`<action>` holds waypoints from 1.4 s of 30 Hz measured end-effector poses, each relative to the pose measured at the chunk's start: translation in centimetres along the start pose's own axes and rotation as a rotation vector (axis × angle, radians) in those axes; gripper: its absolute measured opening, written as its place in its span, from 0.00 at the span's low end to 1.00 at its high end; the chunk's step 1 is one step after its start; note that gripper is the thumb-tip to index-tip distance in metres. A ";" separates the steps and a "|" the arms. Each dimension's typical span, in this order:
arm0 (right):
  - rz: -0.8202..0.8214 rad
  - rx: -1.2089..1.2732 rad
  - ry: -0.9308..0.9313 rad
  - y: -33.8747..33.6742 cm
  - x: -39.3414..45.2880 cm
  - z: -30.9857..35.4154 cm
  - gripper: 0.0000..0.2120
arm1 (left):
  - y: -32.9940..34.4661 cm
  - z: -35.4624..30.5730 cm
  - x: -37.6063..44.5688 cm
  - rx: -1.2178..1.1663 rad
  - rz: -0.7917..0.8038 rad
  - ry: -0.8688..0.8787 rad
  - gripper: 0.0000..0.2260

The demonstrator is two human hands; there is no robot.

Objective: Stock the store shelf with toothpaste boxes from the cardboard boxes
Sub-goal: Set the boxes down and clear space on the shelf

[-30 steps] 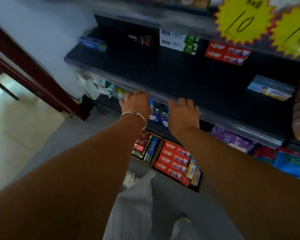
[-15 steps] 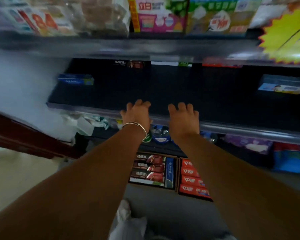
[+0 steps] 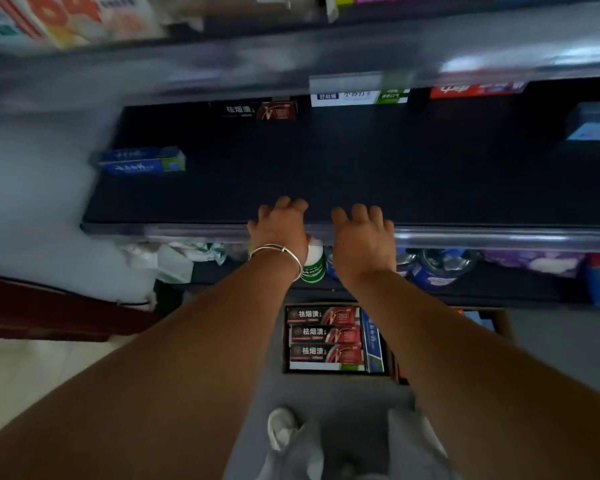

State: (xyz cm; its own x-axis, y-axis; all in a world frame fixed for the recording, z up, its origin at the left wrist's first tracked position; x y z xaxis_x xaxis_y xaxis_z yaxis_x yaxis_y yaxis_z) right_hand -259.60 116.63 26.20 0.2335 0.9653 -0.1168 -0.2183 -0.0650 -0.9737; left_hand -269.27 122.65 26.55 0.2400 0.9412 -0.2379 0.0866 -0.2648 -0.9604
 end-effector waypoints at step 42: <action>0.442 -0.122 -0.310 41.5 3.2 -2.6 0.23 | 39.2 14.1 6.5 -0.077 0.206 -0.011 0.19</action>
State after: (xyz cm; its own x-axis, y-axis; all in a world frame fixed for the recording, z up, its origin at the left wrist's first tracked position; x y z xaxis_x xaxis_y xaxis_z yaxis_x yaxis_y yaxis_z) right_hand -265.40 116.37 -15.09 -0.1491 0.8676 -0.4745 -0.1168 -0.4919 -0.8628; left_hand -277.92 121.29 -14.71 0.2497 0.8678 -0.4296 0.1101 -0.4663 -0.8778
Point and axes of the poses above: each hand's wrist, its own x-axis towards the middle knuckle, its own y-axis out of the palm, z = x × y, the point moved 2 cm from there along x, towards the middle knuckle, and after that the axes turned 2 degrees about -y, right-handed, at the moved point
